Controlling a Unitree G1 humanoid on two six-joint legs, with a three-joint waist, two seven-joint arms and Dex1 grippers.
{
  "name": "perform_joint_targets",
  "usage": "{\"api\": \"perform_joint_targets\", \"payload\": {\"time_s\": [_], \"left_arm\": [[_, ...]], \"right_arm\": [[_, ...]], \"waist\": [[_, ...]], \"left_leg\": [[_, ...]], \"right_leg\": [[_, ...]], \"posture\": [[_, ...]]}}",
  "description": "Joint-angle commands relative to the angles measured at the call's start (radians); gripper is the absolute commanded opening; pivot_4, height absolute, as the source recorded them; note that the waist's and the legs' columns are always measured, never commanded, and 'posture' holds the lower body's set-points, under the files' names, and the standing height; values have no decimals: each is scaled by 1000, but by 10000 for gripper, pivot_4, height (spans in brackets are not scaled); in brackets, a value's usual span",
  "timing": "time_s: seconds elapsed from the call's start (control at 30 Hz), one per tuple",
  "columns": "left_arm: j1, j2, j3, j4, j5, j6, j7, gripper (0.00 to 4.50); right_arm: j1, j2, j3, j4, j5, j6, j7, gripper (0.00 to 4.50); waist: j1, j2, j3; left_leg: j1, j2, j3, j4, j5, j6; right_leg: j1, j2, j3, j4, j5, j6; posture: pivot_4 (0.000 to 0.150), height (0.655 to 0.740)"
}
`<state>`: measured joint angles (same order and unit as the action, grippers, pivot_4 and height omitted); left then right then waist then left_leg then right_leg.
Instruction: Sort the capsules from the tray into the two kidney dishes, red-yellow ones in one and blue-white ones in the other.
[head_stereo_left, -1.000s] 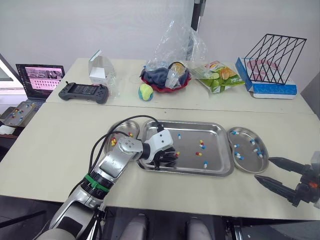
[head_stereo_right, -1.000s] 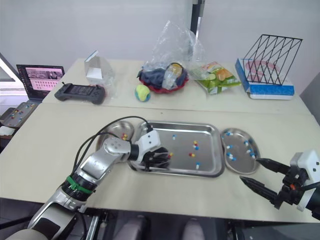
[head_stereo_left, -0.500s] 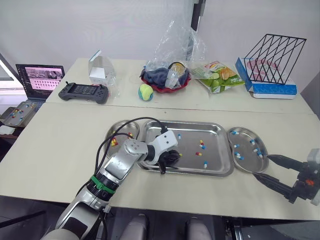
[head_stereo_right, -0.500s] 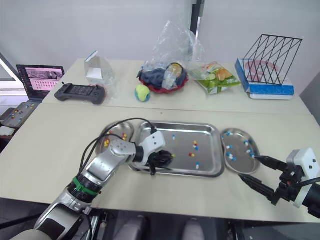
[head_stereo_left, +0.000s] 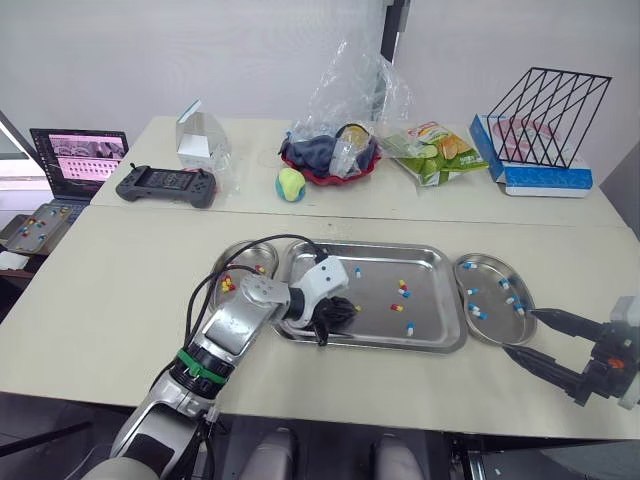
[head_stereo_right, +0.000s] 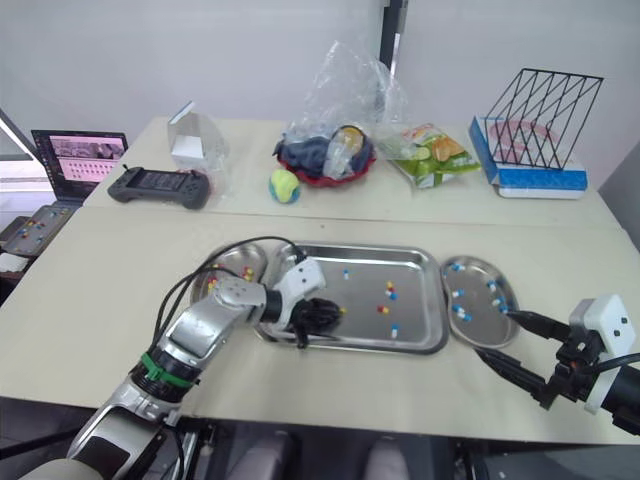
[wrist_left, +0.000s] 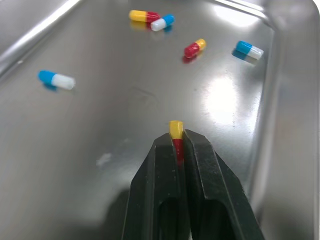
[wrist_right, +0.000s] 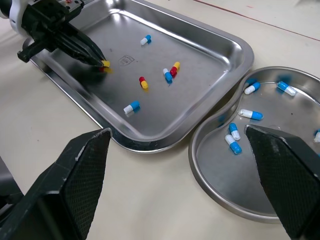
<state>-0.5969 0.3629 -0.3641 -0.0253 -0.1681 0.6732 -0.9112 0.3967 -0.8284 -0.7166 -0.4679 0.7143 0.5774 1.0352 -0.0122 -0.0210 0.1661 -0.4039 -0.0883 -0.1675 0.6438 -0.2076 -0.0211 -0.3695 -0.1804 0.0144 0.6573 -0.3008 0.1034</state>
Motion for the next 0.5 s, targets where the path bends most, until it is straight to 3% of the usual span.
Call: {"api": "perform_joint_targets", "payload": {"time_s": [0.03,0.3,0.4,0.5], "left_arm": [[-80,33,108,-77,-88,22,-45,360],[-121,213,256,-49,-148,17,-102,360],[-63,389,390,36,-149,-29,-154,360],[9,488,442,72,-153,-69,-180,360]], "right_arm": [[-31,-24,9,-3,19,-13,21,45000],[-109,-61,69,53,14,-15,56,45000],[-170,-89,111,97,11,-21,87,45000],[-244,-107,172,145,-7,-37,109,45000]], "waist": [[0,0,0],[-6,0,0],[-5,0,0],[-33,-1,1]], "left_leg": [[0,0,0,0,0,0],[1,0,0,-1,0,1],[0,0,0,0,0,1],[1,2,0,-2,0,1]], "right_leg": [[0,0,0,0,0,0],[0,0,0,0,0,0],[0,0,0,0,0,0],[-2,1,0,1,0,0]], "posture": [[1500,7391],[1500,7391],[1500,7391],[1500,7391]]}}
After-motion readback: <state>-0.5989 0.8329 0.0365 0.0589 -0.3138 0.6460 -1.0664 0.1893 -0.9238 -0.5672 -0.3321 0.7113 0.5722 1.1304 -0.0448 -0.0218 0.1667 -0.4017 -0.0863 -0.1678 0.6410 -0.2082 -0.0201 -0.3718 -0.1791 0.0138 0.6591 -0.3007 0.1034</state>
